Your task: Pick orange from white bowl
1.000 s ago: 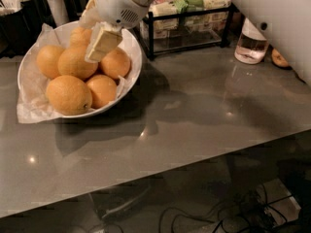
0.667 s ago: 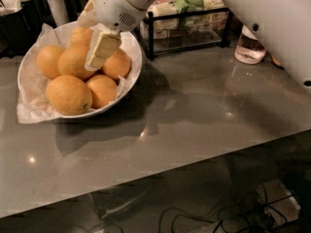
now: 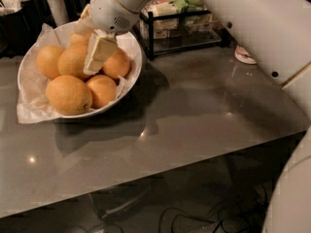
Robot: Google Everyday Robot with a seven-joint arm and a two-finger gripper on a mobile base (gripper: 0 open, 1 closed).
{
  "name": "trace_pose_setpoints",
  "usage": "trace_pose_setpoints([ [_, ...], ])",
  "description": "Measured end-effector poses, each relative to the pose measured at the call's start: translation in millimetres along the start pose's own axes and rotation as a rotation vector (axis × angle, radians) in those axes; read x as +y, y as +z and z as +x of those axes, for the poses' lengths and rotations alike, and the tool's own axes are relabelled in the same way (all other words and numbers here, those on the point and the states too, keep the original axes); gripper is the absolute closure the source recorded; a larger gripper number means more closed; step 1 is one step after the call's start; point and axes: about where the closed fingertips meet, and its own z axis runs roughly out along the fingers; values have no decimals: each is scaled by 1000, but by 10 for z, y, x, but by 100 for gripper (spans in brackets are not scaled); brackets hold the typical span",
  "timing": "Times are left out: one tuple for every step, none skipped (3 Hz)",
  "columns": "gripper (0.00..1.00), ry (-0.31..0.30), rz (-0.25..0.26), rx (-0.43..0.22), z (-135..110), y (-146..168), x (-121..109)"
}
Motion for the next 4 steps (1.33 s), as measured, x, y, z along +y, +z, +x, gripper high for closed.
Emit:
trace_pose_setpoints([
  [33, -24, -38, 5, 22, 102, -52],
  [33, -63, -75, 20, 31, 185, -92],
  [33, -120, -103, 42, 4, 269, -92],
  [32, -156, -123, 52, -2, 361, -42],
])
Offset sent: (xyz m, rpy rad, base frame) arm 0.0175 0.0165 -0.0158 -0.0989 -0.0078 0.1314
